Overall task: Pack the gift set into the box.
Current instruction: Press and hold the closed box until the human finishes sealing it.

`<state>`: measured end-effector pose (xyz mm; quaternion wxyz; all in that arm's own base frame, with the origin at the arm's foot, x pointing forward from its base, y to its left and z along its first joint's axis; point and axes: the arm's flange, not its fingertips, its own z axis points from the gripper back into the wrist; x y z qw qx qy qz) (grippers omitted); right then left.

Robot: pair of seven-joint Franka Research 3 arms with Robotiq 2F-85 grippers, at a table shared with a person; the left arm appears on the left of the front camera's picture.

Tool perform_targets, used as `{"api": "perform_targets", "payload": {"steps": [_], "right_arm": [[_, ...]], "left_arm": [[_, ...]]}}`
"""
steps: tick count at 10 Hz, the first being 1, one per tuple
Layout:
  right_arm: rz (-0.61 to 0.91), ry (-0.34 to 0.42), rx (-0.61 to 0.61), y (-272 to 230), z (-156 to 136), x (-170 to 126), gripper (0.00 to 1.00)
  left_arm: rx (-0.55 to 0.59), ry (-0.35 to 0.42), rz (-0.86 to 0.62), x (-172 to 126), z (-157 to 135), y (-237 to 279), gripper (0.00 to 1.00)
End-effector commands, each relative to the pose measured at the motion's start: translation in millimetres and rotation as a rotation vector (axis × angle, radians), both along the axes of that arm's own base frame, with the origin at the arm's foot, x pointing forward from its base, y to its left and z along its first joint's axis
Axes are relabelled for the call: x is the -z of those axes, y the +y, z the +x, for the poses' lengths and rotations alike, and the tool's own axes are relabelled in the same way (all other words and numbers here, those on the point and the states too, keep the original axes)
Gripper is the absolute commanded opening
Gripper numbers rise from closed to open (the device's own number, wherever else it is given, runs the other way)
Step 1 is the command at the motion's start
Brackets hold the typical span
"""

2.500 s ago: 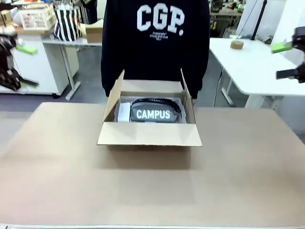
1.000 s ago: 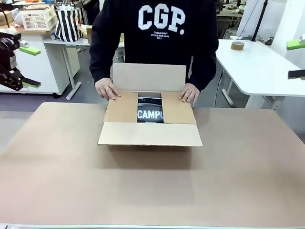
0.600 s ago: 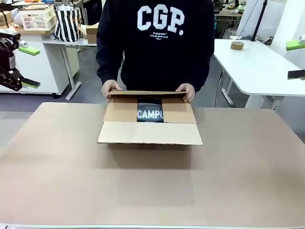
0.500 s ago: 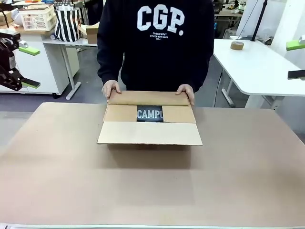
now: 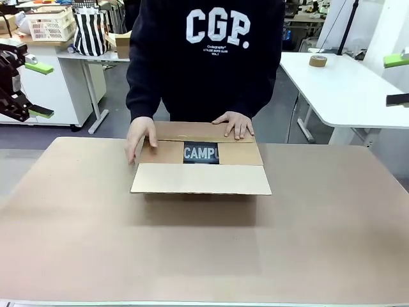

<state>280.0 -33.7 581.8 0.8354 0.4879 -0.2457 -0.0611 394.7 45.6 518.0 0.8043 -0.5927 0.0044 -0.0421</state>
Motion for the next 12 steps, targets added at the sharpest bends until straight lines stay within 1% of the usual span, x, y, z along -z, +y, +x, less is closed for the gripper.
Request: {"api": "perform_targets", "payload": {"steps": [1,12], "right_arm": [[0.011,-0.034,-0.011,1.7,4.7,-0.9,1.00],[0.011,-0.034,-0.011,1.7,4.7,-0.9,1.00]], "left_arm": [[0.007,-0.014,-0.021,-3.0,-0.1,-0.1,1.00],[0.007,-0.014,-0.021,-3.0,-0.1,-0.1,1.00]]}}
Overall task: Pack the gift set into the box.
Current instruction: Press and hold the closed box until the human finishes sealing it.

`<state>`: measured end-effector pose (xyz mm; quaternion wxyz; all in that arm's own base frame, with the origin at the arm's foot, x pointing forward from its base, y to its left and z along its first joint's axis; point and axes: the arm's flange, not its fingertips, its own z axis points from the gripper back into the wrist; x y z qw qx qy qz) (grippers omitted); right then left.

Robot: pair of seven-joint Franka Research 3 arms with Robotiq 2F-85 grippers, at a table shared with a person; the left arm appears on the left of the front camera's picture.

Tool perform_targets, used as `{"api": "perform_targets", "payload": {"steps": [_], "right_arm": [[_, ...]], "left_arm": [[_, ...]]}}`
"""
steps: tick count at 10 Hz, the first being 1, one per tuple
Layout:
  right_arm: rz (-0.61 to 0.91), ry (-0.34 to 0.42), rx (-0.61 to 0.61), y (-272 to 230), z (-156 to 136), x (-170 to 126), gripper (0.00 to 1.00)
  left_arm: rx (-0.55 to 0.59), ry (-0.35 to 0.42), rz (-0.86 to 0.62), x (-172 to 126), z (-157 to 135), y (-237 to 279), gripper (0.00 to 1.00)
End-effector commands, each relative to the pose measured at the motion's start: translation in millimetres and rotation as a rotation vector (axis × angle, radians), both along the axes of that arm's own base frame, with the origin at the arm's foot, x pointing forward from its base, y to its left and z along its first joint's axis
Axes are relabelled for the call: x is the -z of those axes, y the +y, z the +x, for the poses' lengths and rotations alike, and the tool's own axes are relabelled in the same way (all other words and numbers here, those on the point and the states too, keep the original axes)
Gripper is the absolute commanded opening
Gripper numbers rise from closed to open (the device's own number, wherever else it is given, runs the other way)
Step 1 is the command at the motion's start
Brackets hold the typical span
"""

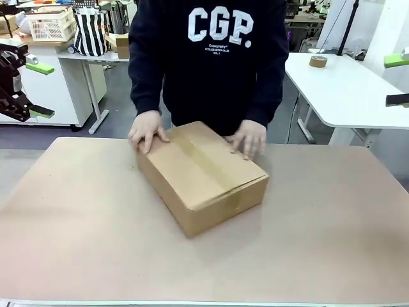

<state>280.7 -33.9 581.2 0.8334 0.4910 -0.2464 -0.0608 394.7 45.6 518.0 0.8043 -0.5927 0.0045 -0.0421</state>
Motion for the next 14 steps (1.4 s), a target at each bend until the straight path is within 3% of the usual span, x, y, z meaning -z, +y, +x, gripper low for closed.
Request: {"api": "perform_targets", "payload": {"steps": [1,14], "right_arm": [[0.004,-0.031,-0.010,2.0,4.0,-1.5,1.00],[0.004,-0.031,-0.010,2.0,4.0,-1.5,1.00]], "left_arm": [[0.007,-0.014,-0.020,-3.0,-0.1,-0.1,1.00],[0.007,-0.014,-0.020,-3.0,-0.1,-0.1,1.00]]}}
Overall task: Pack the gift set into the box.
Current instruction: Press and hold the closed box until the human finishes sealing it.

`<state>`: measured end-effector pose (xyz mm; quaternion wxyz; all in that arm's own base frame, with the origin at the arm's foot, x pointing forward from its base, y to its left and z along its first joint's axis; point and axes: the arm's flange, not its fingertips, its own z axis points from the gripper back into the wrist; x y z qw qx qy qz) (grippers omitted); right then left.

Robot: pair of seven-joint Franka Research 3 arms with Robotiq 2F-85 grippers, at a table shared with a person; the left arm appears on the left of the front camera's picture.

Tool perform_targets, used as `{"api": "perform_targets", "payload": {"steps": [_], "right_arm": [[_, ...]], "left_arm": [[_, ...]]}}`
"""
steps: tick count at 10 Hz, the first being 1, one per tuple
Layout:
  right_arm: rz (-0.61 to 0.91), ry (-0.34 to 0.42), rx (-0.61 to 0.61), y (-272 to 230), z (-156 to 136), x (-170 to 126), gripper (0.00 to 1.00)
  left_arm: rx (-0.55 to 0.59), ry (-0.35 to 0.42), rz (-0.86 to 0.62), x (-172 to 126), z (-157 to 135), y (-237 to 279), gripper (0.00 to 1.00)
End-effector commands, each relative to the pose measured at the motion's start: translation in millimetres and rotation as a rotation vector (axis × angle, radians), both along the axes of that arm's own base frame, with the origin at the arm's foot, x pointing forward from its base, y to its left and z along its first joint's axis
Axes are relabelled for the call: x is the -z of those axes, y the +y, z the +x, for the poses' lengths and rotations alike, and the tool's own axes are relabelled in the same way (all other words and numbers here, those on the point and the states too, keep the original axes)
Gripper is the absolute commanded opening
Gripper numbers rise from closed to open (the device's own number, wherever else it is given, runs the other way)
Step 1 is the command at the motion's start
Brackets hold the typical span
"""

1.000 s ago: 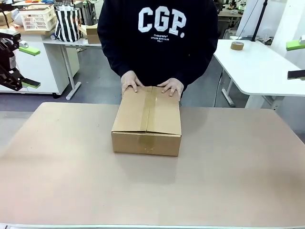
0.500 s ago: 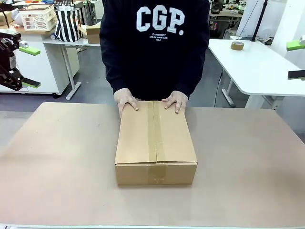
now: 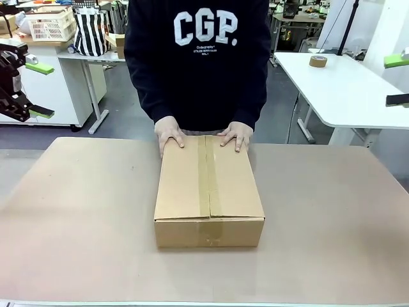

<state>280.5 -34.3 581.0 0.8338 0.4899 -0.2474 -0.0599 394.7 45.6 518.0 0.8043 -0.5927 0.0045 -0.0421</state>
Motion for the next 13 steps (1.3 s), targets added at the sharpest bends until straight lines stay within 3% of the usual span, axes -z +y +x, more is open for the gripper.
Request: {"api": "perform_targets", "payload": {"steps": [1,9,10,11,13], "right_arm": [[0.007,-0.029,-0.010,2.3,4.2,-1.7,1.00],[0.007,-0.029,-0.010,2.3,4.2,-1.7,1.00],[-0.001,0.000,0.000,0.2,0.0,0.0,1.00],[-0.053,-0.122,-0.133,24.6,19.1,3.1,1.00],[-0.216,-0.222,-0.466,88.0,50.1,21.7,1.00]], "left_arm": [[0.007,-0.014,-0.020,-3.0,-0.1,-0.1,1.00],[0.007,-0.014,-0.020,-3.0,-0.1,-0.1,1.00],[0.000,0.000,0.000,0.0,0.0,0.0,1.00],[0.090,-0.096,0.031,4.6,5.4,-29.0,1.00],[0.237,-0.356,0.140,17.7,4.5,-98.3,1.00]]}}
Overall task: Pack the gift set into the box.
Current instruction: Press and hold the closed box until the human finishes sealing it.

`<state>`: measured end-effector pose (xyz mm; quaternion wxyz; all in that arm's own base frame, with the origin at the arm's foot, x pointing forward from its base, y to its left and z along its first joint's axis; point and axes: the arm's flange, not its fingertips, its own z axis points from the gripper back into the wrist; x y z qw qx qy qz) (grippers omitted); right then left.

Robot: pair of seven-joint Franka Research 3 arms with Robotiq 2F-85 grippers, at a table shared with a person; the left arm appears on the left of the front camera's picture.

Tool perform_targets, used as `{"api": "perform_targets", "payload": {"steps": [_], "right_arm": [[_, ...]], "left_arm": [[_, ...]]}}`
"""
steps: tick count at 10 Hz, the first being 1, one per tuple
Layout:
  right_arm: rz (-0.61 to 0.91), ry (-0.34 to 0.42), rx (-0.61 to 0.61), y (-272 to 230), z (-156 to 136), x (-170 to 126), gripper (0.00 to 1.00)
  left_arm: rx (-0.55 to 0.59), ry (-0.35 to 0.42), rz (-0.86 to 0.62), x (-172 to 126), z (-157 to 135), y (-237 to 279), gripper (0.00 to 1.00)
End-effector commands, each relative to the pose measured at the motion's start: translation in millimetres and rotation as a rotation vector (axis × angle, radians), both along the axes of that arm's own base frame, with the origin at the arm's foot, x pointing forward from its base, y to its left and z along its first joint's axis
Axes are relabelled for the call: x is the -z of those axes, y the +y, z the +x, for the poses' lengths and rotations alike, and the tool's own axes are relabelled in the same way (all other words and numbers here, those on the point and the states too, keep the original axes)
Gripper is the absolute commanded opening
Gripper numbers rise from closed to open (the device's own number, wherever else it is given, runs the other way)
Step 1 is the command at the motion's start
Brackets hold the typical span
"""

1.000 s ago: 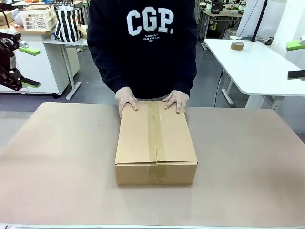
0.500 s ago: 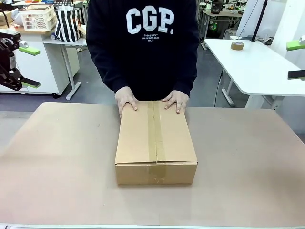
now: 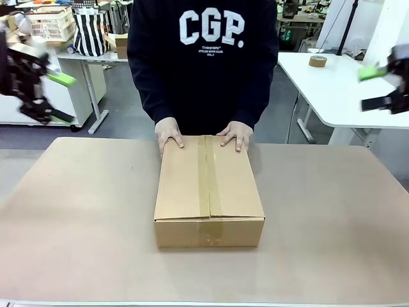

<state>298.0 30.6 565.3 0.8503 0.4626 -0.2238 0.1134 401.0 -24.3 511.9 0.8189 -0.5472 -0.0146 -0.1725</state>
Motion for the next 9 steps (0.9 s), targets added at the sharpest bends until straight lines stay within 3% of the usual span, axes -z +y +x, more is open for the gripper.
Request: {"api": "perform_targets", "payload": {"steps": [1,2,3,4,5,7,8,9], "right_arm": [[-0.095,-0.124,-0.310,50.1,43.1,17.8,1.00],[-0.150,-0.195,-0.399,75.2,47.2,30.2,1.00],[-0.220,-0.283,-0.428,99.1,46.6,44.0,1.00],[-0.334,-0.303,-0.331,111.5,46.5,54.7,1.00],[-0.182,-0.152,-0.415,100.2,29.9,40.1,1.00],[-0.182,-0.152,-0.415,100.2,29.9,40.1,1.00],[-0.239,-0.201,-0.430,110.5,37.3,49.5,1.00],[-0.300,-0.403,-0.701,136.3,64.6,62.5,1.00]], "left_arm": [[0.112,-0.261,0.064,19.6,-4.9,-56.2,1.00],[0.178,-0.337,0.078,27.7,-8.4,-84.5,1.00],[0.176,-0.446,0.073,37.6,-15.4,-103.8,1.00],[0.084,-0.580,0.107,47.0,-20.8,-114.1,1.00],[0.201,-0.334,0.114,21.5,-6.7,-105.1,1.00],[0.201,-0.334,0.114,21.5,-6.7,-105.1,1.00],[0.180,-0.419,0.128,33.8,-11.4,-116.5,1.00],[0.329,-0.691,0.108,42.0,-8.7,-152.8,1.00]]}}
